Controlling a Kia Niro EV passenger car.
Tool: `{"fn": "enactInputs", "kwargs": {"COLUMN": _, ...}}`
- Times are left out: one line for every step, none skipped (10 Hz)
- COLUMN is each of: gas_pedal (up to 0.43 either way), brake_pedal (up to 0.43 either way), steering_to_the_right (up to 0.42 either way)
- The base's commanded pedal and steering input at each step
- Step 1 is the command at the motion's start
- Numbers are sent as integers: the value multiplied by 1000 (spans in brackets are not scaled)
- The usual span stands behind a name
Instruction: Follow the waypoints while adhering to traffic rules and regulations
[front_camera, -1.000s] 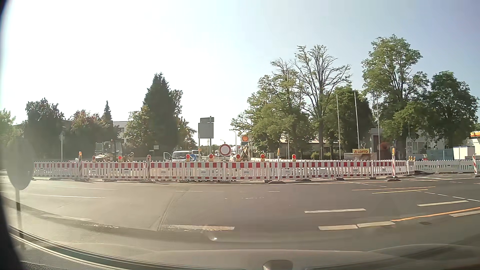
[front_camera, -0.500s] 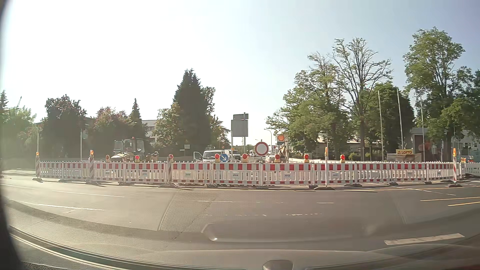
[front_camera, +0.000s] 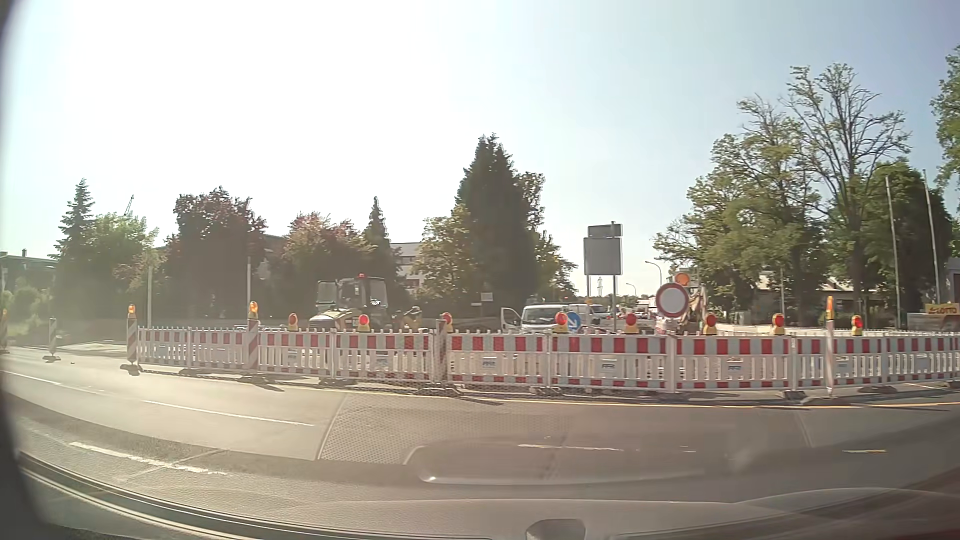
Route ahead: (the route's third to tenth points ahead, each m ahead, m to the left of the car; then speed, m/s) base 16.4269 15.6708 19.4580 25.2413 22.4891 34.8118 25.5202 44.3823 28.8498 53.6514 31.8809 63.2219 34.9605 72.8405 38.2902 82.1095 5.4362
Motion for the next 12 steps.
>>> {"fn": "enactInputs", "kwargs": {"gas_pedal": 130, "brake_pedal": 18, "steering_to_the_right": -343}}
{"fn": "enactInputs", "kwargs": {"gas_pedal": 130, "brake_pedal": 18, "steering_to_the_right": -349}}
{"fn": "enactInputs", "kwargs": {"gas_pedal": 130, "brake_pedal": 18, "steering_to_the_right": -360}}
{"fn": "enactInputs", "kwargs": {"gas_pedal": 130, "brake_pedal": 18, "steering_to_the_right": -371}}
{"fn": "enactInputs", "kwargs": {"gas_pedal": 130, "brake_pedal": 18, "steering_to_the_right": -376}}
{"fn": "enactInputs", "kwargs": {"gas_pedal": 130, "brake_pedal": 18, "steering_to_the_right": -378}}
{"fn": "enactInputs", "kwargs": {"gas_pedal": 130, "brake_pedal": 18, "steering_to_the_right": -378}}
{"fn": "enactInputs", "kwargs": {"gas_pedal": 130, "brake_pedal": 18, "steering_to_the_right": -378}}
{"fn": "enactInputs", "kwargs": {"gas_pedal": 130, "brake_pedal": 18, "steering_to_the_right": -377}}
{"fn": "enactInputs", "kwargs": {"gas_pedal": 130, "brake_pedal": 18, "steering_to_the_right": -375}}
{"fn": "enactInputs", "kwargs": {"gas_pedal": 157, "brake_pedal": 18, "steering_to_the_right": -374}}
{"fn": "enactInputs", "kwargs": {"gas_pedal": 157, "brake_pedal": 18, "steering_to_the_right": -372}}
